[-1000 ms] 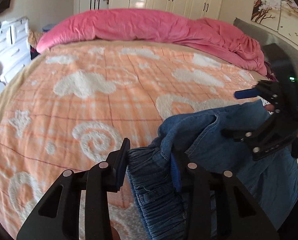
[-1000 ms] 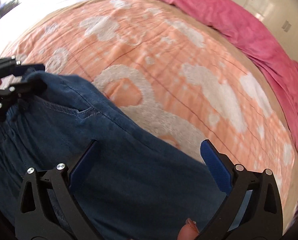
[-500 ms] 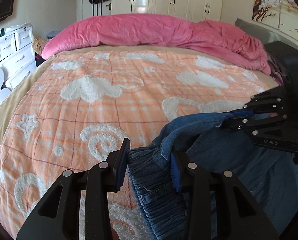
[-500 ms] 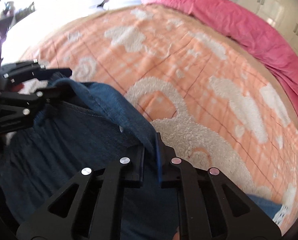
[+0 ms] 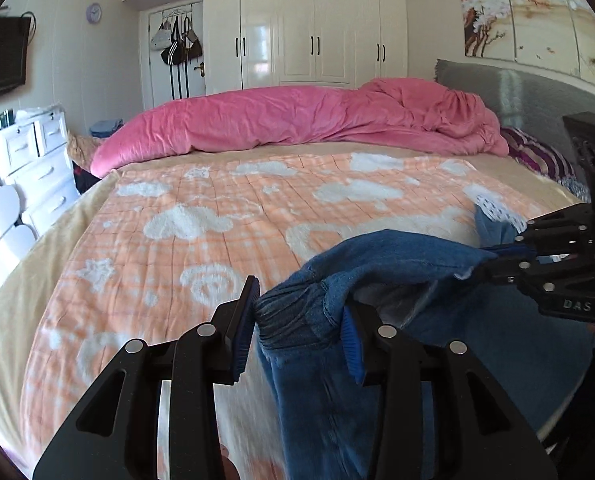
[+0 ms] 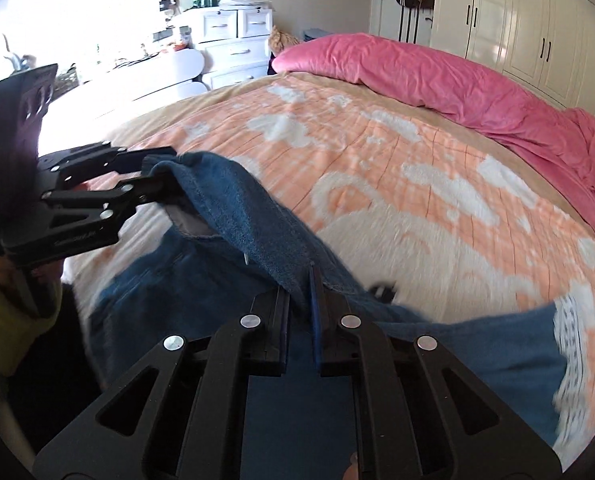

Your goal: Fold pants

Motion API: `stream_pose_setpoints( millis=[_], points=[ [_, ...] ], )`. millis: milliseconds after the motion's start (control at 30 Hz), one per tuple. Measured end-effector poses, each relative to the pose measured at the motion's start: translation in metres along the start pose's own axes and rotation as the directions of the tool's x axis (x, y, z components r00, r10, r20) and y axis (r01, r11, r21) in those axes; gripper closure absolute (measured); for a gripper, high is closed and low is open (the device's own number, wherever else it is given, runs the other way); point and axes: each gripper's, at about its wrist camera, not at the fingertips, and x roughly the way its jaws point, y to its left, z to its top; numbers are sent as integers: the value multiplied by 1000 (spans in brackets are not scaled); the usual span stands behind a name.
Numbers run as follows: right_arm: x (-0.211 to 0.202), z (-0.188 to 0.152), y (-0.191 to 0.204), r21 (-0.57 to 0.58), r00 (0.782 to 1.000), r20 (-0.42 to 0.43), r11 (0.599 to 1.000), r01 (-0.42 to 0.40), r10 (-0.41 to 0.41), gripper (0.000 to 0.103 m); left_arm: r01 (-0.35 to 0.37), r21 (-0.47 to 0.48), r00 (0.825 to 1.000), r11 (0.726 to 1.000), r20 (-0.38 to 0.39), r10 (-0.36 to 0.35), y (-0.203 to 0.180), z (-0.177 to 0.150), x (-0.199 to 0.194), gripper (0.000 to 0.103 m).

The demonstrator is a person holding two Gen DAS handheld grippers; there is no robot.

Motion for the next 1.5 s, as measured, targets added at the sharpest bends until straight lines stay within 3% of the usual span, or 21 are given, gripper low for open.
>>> stream_pose_setpoints(
  millis=[267,633,700,767,933,1067,1233,1367,1500],
  points=[
    [-19,-59,53,3,998,-36,998,-57,58,99,-20,15,997,1000,-79,21,-17,-45,-43,64],
    [-21,-74,77,16,988,-96,993,-121,122,97,-42,-1,981,999,-190,41,-11,-69,-51,59],
    [-17,-81,82,4,984,-121,992,-130,129,96,-43,-16,978,999,-204,39,-8,-73,-54,52],
    [-13,-86,88,0,980,-142,990,-138,136,96,-44,-30,978,999,-204,37,-4,-77,-62,46],
    [-14,-90,98,-18,976,-140,985,-170,166,95,-83,-26,975,996,-211,76,2,-83,-86,46],
    [-10,-94,102,-34,973,-155,983,-181,174,91,-81,-46,982,996,-174,72,3,-71,-102,46],
    [-7,-100,102,-25,966,-184,982,-188,180,90,2,-45,988,999,-154,-9,-21,-45,-87,46],
    [-12,-99,104,-14,965,-178,980,-201,195,85,76,-102,972,992,-214,-97,-40,-39,-57,48],
    [-19,-103,102,14,956,-178,972,-234,233,84,14,-77,945,997,-324,-38,-44,-62,-25,58]
  ],
)
